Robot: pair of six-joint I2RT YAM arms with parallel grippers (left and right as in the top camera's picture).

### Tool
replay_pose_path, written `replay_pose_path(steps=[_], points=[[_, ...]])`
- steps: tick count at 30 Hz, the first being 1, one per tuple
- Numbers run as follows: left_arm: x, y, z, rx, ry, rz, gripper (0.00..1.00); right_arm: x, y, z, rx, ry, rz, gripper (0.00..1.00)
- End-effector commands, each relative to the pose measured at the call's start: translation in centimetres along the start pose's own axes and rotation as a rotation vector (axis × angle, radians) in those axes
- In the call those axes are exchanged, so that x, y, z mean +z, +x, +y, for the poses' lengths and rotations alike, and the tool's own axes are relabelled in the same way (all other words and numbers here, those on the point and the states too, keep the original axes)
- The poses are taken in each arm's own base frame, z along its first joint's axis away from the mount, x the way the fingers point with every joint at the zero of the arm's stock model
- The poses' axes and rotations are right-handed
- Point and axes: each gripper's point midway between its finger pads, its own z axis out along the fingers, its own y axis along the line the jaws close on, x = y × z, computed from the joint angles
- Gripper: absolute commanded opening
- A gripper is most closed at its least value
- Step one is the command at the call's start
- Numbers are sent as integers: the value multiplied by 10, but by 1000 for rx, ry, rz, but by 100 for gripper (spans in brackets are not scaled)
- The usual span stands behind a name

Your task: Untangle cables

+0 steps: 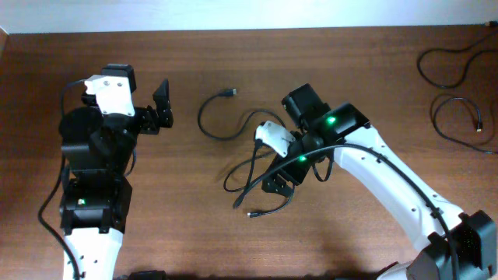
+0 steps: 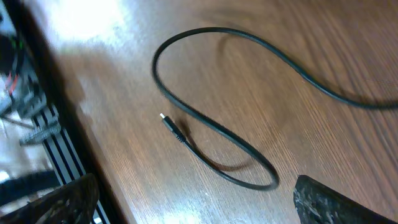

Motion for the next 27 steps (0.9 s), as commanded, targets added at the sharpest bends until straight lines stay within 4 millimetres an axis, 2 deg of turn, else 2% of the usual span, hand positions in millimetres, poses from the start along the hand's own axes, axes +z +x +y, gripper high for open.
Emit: replay_pose_path(steps=[1, 3, 4, 5, 7, 9, 10, 11, 12, 14, 16, 17, 18, 19, 20, 21, 22, 23, 24, 25, 27], points=[[1, -3, 2, 17, -10, -11, 99, 3, -4, 18, -247, -8, 8, 99], [1, -10, 2, 21, -11, -41, 99, 13, -16, 24, -367, -2, -21, 99], [1, -14, 4, 23, -22, -55, 99, 25, -25, 21, -413, 11, -49, 99], [0, -19, 15, 22, -85, -75, 99, 44, -28, 15, -424, 11, -54, 99], [-2, -18, 29, 19, -167, -73, 99, 82, -12, 15, -403, -57, 30, 99], [-2, -19, 30, 19, -172, -74, 99, 102, -3, 19, -399, -93, 82, 100], [-2, -19, 30, 19, -172, -73, 99, 110, -1, 19, -397, -103, 96, 85], [-2, -18, 30, 19, -172, -73, 99, 111, -2, 18, -397, -101, 95, 4], [-2, -18, 30, 19, -172, -73, 99, 112, -3, 18, -363, -98, 93, 4], [-2, -16, 29, 18, -172, -64, 99, 88, -33, 22, -298, -73, 5, 4], [-1, -15, 25, 11, -148, -59, 99, 16, -95, 23, -253, 22, -191, 4], [0, -15, 18, 12, -104, -59, 99, -46, -130, 31, -239, 76, -329, 4], [1, -15, 8, 14, -48, -62, 99, -124, -158, 38, -219, 148, -486, 4], [3, -19, -2, -10, 17, -78, 99, -188, -167, 36, -172, 256, -597, 4], [7, -27, -13, -41, 85, -112, 99, -233, -167, 31, -120, 361, -668, 4], [12, -39, -25, -84, 168, -164, 99, -289, -158, 26, -66, 499, -751, 4], [19, -49, -39, -125, 238, -202, 100, -329, -143, 28, -41, 583, -801, 4], [29, -54, -52, -134, 277, -211, 95, -369, -124, 26, 7, 694, -855, 4], [43, -55, -78, -131, 340, -187, 94, -409, -106, 21, 87, 809, -929, 4], [53, -55, -106, -126, 402, -165, 95, -443, -85, 13, 141, 917, -979, 4], [62, -53, -145, -117, 486, -141, 95, -482, -42, -10, 259, 1070, -996, 4]])
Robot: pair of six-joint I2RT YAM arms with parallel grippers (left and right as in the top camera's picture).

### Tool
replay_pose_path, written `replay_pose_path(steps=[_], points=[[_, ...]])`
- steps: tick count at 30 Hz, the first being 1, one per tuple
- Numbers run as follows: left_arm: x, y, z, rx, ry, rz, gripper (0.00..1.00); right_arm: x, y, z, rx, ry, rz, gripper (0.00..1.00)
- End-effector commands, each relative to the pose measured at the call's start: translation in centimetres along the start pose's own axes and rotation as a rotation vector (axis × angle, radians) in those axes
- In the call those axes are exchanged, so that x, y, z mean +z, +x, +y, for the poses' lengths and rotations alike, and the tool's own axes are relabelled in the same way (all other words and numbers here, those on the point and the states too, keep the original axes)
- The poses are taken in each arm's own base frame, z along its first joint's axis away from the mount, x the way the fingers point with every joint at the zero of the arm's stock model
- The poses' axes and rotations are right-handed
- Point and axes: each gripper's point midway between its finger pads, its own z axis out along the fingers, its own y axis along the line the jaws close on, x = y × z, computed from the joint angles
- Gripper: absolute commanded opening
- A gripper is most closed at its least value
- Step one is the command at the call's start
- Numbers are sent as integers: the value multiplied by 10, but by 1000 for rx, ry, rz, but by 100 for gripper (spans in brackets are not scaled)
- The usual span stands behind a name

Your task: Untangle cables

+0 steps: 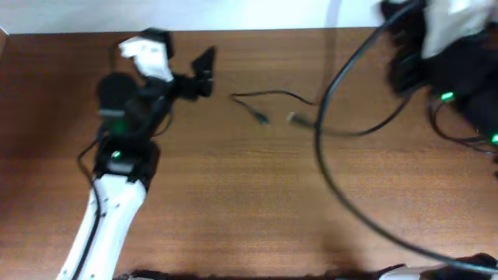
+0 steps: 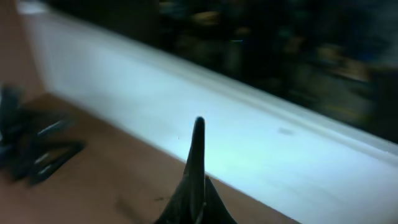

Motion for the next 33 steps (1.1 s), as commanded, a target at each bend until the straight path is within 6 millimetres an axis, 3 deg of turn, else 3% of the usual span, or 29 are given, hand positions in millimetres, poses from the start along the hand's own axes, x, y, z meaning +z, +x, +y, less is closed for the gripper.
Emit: replay_pose_path(steps=[1, 2, 5, 7, 8, 9, 11, 14, 17, 18, 19, 21, 24, 26, 29, 31, 33], points=[[25, -2, -51, -9, 136, 13, 95, -28, 7, -78, 63, 283, 11, 4], [35, 5, -63, -10, 149, 26, 96, -39, 10, -110, 77, 391, 9, 4], [39, 7, -59, -5, 115, 27, 99, -71, 4, -178, 166, 620, -72, 4], [39, 6, -58, 3, 110, 25, 99, -104, -15, -218, 121, 740, -178, 4], [39, 10, -57, 28, 104, 41, 99, -117, -17, -233, 102, 781, -197, 4], [40, 15, -53, 36, 85, 59, 99, -119, -4, -248, 118, 815, -160, 4], [39, 23, -45, 54, 42, 87, 99, -114, 72, -304, 274, 899, 37, 4], [40, 22, -40, 64, 14, 85, 99, -115, 171, -343, 529, 900, 241, 4], [39, 24, -39, 79, 10, 91, 99, -149, 263, -382, 727, 1010, 364, 4], [39, 25, -38, 79, 3, 94, 99, -161, 310, -390, 832, 1041, 410, 4], [39, 25, -35, 80, -12, 94, 99, -163, 332, -391, 871, 1036, 433, 4], [39, 25, -34, 83, -17, 95, 99, -160, 395, -388, 963, 1021, 500, 4], [39, 28, -34, 81, -18, 106, 99, -102, 470, -359, 1021, 871, 565, 4], [39, 31, -34, 79, -20, 119, 99, -80, 518, -338, 1027, 847, 611, 4], [39, 31, -33, 81, -20, 120, 99, -100, 586, -316, 1065, 918, 643, 4], [39, 31, -33, 83, -20, 120, 99, -118, 603, -315, 1082, 963, 628, 4], [39, 31, -34, 83, -19, 121, 99, -145, 607, -325, 1097, 1026, 600, 4]])
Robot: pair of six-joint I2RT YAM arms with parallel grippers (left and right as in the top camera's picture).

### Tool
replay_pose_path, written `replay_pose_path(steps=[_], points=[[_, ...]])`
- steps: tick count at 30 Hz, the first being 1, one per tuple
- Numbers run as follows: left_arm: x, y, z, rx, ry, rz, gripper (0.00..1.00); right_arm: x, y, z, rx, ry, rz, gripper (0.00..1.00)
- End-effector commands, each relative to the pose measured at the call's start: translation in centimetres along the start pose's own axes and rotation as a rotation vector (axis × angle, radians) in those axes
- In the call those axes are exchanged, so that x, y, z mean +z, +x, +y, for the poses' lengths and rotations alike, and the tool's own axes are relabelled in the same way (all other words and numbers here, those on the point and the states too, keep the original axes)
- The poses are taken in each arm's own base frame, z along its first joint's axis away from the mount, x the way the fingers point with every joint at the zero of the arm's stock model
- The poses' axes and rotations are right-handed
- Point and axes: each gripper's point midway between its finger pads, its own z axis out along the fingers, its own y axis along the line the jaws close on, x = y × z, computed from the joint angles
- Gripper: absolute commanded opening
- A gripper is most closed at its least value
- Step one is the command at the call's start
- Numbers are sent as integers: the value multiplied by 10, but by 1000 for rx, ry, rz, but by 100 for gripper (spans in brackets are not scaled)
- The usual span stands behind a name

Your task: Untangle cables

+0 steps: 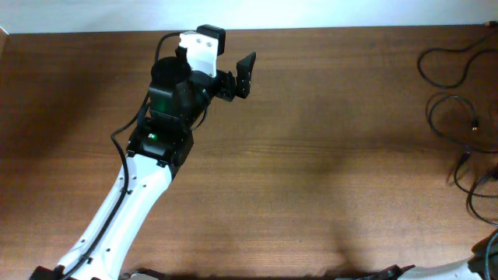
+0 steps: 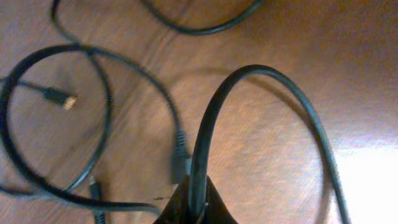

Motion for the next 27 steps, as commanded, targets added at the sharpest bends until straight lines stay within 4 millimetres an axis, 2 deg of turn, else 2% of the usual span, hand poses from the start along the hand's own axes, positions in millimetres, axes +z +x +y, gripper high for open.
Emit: replay_pose_path(steps=[1, 2, 3, 4, 6, 7, 8, 9, 10, 11, 12, 13, 14, 15, 16, 17, 18, 19, 21, 23, 24, 25, 26, 27], points=[[-1, -9, 2, 19, -8, -17, 99, -10, -11, -30, 66, 26, -51, 55], [-1, -9, 2, 19, -9, -17, 99, -13, -16, -16, 112, -95, -65, 99], [-1, -9, 2, 19, -9, -17, 99, -17, -21, 3, 101, -203, -74, 99], [-1, -9, 2, 19, -8, -16, 99, -27, -30, 15, 72, -232, -101, 99], [-1, -5, 2, 17, -10, -4, 99, -74, -66, 48, -24, -266, -228, 99], [-1, -3, 2, 19, -11, 6, 99, -111, -86, 71, -80, -288, -313, 99], [-1, -2, 2, 19, -11, 9, 99, -169, -104, 103, -141, -320, -403, 99], [-1, -5, 2, 20, -11, 3, 99, -226, -114, 133, -201, -355, -482, 99], [-2, -14, 1, 36, -9, -16, 99, -292, -119, 168, -278, -400, -577, 99], [-3, -23, 0, 56, -11, -36, 99, -341, -119, 191, -327, -439, -643, 99], [-5, -36, 3, 58, -35, -62, 99, -374, -119, 207, -363, -475, -691, 99], [-8, -51, 7, 61, -63, -95, 99, -418, -115, 231, -423, -566, -745, 99], [-13, -77, 7, 67, -77, -156, 99, -464, -106, 260, -497, -706, -800, 99], [-18, -95, 4, 71, -75, -196, 99, -498, -95, 284, -597, -825, -853, 99], [-29, -128, 0, 74, -76, -266, 99, -548, -57, 324, -828, -1090, -905, 99], [-43, -159, 2, 74, -110, -325, 99, -566, -38, 340, -902, -1214, -911, 99], [-57, -184, 6, 75, -156, -362, 99, -577, -28, 356, -906, -1304, -913, 99], [-72, -207, 4, 136, -181, -388, 99, -582, -19, 374, -940, -1390, -920, 99], [-94, -234, 5, 166, -228, -415, 99, -583, 2, 401, -976, -1526, -872, 99], [-118, -247, 21, 194, -361, -386, 99, -572, 35, 415, -1022, -1581, -759, 99], [-128, -247, 29, 204, -421, -347, 99, -563, 55, 408, -1071, -1484, -772, 99], [-139, -238, 39, 198, -487, -274, 99, -560, 70, 387, -1086, -1338, -829, 99], [-143, -228, 43, 201, -511, -213, 99, -571, 85, 363, -1076, -1315, -869, 99], [-151, -220, 44, 202, -515, -175, 99, -595, 102, 331, -1072, -1331, -962, 99]])
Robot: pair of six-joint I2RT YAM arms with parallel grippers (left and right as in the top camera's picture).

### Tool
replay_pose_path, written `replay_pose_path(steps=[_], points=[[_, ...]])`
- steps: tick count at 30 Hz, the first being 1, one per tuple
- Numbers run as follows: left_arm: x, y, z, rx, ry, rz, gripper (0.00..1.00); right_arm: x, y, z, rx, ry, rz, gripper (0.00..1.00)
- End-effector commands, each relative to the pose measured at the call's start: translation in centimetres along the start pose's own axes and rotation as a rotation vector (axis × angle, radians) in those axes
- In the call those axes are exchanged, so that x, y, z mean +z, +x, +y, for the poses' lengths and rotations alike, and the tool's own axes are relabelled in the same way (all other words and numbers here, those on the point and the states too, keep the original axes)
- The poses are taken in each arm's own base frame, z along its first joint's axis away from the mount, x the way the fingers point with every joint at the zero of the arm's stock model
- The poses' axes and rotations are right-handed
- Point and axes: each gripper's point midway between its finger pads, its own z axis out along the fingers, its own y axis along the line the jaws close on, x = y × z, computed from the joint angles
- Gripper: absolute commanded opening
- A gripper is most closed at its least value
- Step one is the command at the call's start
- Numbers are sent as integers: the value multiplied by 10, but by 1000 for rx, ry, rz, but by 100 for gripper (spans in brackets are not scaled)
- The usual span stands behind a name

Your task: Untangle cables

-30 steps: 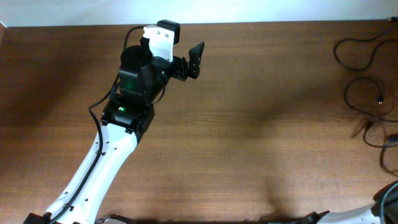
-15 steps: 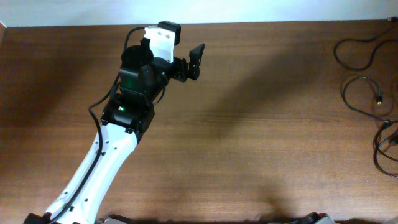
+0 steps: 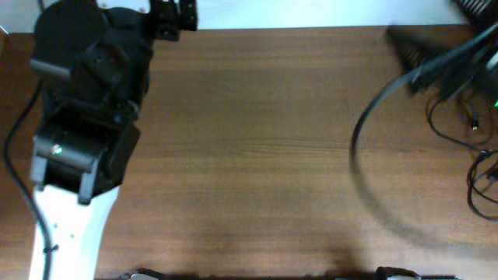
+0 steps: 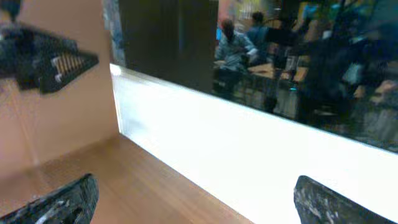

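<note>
Several thin black cables [image 3: 465, 117] lie in loose loops at the table's right edge, with more loops [image 3: 484, 187] below them. My right arm [image 3: 447, 66] is a blur above the back right corner. In the right wrist view my right gripper [image 4: 196, 181] is open, its fingers [image 4: 68, 200] wide apart with nothing between them, and it faces the white back wall. My left gripper [image 3: 173, 15] is at the back left edge, partly cut off. It also shows in the wrist view as a dark wedge [image 4: 46, 59]. Its jaws are unclear.
A thick black lead [image 3: 359, 155], blurred, arcs down from the right arm over the right half of the brown table [image 3: 249, 155]. The bulky left arm [image 3: 85, 101] fills the left side, close under the camera. The white wall [image 4: 249, 155] borders the table's far edge.
My right gripper was shut on a black cable just above the loops at the right edge. It is now open, empty and raised toward the wall. The left arm moved to the far left.
My right gripper hung open over a tangle in the table's middle. Then it was shut on a cable, lifted at the back right. Later it held that cable low over the right-edge loops, with the middle bare. Now it is open and up.
</note>
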Motion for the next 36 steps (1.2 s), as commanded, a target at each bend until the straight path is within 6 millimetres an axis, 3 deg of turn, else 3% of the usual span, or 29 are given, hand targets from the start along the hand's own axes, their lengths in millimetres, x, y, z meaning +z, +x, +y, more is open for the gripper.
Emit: replay_pose_path(steps=[1, 2, 3, 4, 5, 6, 8, 10, 13, 15, 17, 19, 21, 23, 24, 26, 28, 29, 36], points=[[-24, -4, 21, 34, -77, 29, 99, -92, -41, 76, -299, 133, -195, 99], [-57, -15, 30, 24, -74, -4, 99, -127, -50, 108, -373, 162, -277, 99], [-86, -19, 39, 16, -82, -32, 99, -148, -55, 125, -401, 191, -323, 99], [-121, -14, 51, 4, -92, -65, 99, -162, -58, 138, -406, 193, -357, 99], [-143, -8, 60, -1, -104, -89, 99, -169, -60, 146, -397, 189, -378, 99], [-183, 5, 68, -10, -103, -152, 99, -166, -41, 155, -308, 117, -316, 99], [-231, 29, 90, -5, -220, -223, 99, -154, 25, 154, -168, 54, -76, 99], [-268, 43, 106, -56, -342, -317, 99, -165, 53, 167, -172, 42, 6, 99], [-263, 41, 86, -30, -231, -321, 99, -207, 98, 208, -228, 53, 58, 99], [-262, 37, 76, -19, -172, -338, 99, -233, 125, 238, -235, 60, -21, 99], [-262, 35, 76, -19, -172, -345, 99, -227, 147, 239, -190, 34, -10, 99], [-263, 33, 75, -82, -152, -356, 99, -187, 169, 206, -175, 48, 24, 99], [-264, 27, 63, -80, -80, -381, 99, -142, 196, 152, -204, 88, 5, 99], [-265, 24, 61, -77, -72, -394, 99, -116, 244, 99, -179, 203, 46, 99], [-265, 24, 61, -77, -72, -396, 99, -108, 283, 77, -129, 255, 109, 99], [-266, 22, 62, -76, -72, -401, 99, -90, 330, 59, -129, 251, 107, 99], [-265, 23, 62, -77, -76, -401, 99, -82, 358, 48, -155, 273, 85, 99], [-265, 23, 62, -77, -76, -400, 99, -81, 383, 44, -127, 282, 117, 99], [-267, 18, 59, -71, -59, -420, 99, -80, 387, 43, -121, 281, 124, 99]])
